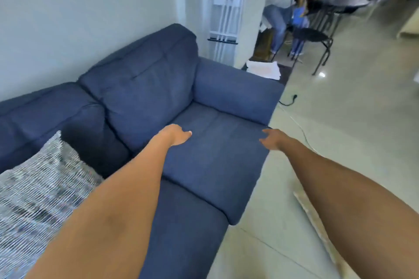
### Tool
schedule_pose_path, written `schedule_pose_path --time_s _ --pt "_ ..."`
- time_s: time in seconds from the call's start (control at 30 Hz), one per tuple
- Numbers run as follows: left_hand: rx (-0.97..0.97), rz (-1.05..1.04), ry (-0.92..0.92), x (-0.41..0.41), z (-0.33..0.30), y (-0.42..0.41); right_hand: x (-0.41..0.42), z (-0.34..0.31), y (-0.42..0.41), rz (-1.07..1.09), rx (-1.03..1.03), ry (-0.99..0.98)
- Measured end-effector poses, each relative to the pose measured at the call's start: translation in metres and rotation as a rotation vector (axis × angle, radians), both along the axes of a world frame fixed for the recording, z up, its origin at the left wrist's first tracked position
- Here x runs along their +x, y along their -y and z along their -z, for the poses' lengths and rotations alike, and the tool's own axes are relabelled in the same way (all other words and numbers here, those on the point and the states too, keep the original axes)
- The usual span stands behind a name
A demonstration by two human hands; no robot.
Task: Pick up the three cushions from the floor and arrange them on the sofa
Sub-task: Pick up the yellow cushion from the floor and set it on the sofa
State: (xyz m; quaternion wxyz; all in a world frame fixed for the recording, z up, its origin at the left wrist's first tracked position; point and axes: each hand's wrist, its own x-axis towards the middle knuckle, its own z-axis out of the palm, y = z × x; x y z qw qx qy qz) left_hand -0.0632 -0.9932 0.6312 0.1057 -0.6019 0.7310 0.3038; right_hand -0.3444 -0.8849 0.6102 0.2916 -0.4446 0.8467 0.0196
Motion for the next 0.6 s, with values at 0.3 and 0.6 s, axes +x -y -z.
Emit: schedule_pose_path --time_s 0.3,0.6 --pt "0.099 0.642 -0.097 -0.417 0.014 -0.164 -0.293 0.012 -0.290 0.649 0.030 -0.040" --pt "0.147 0.915 -0.088 -0.629 0.058 -0.275 -0.402 0.056 -0.454 1.088 0.030 0.027"
